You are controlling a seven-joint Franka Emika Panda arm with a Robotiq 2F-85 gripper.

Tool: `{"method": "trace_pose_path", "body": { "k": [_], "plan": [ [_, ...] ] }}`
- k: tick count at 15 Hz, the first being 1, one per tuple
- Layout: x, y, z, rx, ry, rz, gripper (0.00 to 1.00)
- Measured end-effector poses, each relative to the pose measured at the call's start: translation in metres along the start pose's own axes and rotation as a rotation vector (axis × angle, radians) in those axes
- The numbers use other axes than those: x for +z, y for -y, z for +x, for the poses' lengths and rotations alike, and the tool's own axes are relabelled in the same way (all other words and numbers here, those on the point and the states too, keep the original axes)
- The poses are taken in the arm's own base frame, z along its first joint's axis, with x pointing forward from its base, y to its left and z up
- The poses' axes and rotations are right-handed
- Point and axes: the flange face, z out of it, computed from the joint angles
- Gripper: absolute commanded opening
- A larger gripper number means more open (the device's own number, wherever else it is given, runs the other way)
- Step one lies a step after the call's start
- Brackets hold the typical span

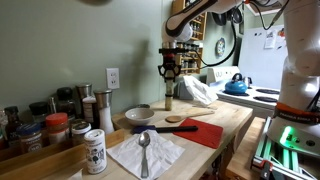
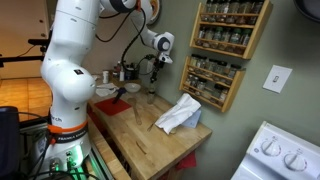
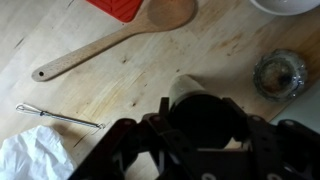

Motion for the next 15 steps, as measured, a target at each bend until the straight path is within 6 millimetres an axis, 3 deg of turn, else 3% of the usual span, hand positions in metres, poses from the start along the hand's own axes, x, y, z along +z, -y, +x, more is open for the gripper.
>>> {"method": "trace_pose_path", "body": {
  "k": [15],
  "plan": [
    [0.0003, 0.0007, -0.0002, 0.014, 0.001, 0.004, 0.3]
  ]
}}
